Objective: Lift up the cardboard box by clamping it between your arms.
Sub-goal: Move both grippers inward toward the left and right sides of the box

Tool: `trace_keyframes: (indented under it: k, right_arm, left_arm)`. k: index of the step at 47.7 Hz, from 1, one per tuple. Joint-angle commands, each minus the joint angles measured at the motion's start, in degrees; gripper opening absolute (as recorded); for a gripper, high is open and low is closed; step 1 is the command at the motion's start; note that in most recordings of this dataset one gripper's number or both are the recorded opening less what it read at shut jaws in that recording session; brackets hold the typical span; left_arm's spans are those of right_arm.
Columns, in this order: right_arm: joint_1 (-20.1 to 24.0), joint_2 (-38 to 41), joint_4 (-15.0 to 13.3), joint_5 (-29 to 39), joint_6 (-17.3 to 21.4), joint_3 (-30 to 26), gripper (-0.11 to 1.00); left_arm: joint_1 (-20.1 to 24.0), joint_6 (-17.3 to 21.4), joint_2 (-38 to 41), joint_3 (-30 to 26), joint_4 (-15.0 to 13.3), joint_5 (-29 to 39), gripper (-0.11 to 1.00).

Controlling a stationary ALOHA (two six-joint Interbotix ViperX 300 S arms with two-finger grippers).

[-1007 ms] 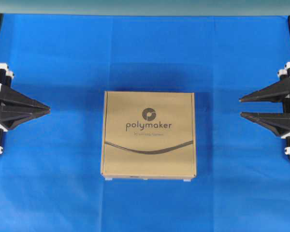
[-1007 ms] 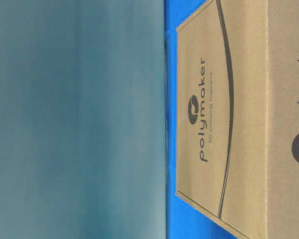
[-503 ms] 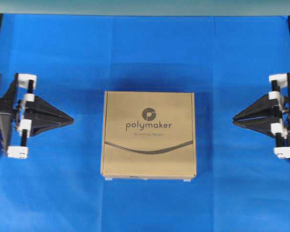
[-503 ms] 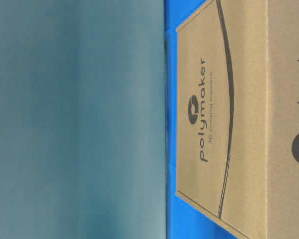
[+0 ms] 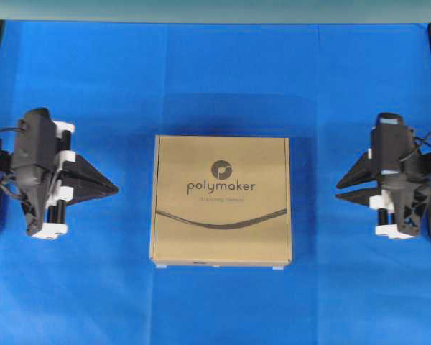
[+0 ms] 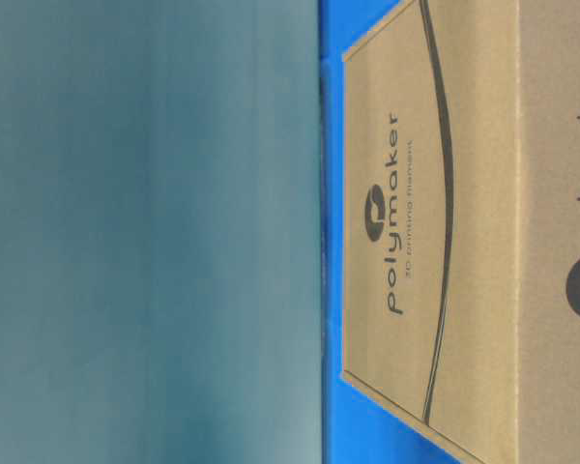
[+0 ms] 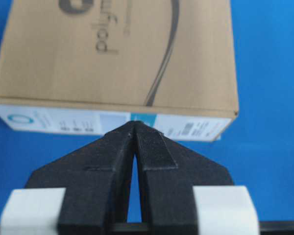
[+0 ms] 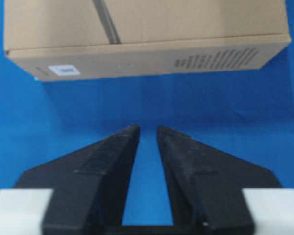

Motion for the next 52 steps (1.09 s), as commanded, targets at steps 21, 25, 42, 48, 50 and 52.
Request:
trace_keyframes:
  k: [21, 25, 42, 48, 50, 52]
  right_arm:
    - [-0.4, 9.6, -0.5, -1.4, -0.2, -1.7, 0.99]
    - [-0.4, 12.0, -0.5, -2.8, -0.3, -1.7, 1.0]
    - [-1.1, 22.2, -0.5, -11.9, -0.6, -2.2, 1.0]
    - [-1.1, 24.7, -0.5, -14.4, -1.1, -3.0, 1.0]
    - [-1.1, 25.5, -0.5, -15.2, -1.3, -3.2, 1.0]
    - [-1.1, 26.4, -0.5, -15.9, -1.8, -3.5, 1.0]
  left_arm:
    - [1.1, 0.3, 9.8, -1.1, 0.2, -1.7, 0.86]
    - [1.1, 0.4, 12.5, -1.1, 0.2, -2.9, 0.87]
    - [1.1, 0.4, 23.1, -3.3, 0.2, -7.6, 0.87]
    - [1.1, 0.7, 25.6, -4.2, 0.2, -8.9, 0.87]
    - [1.1, 0.7, 26.3, -4.4, 0.2, -9.5, 0.87]
    - [1.1, 0.7, 26.8, -4.7, 0.2, -9.8, 0.87]
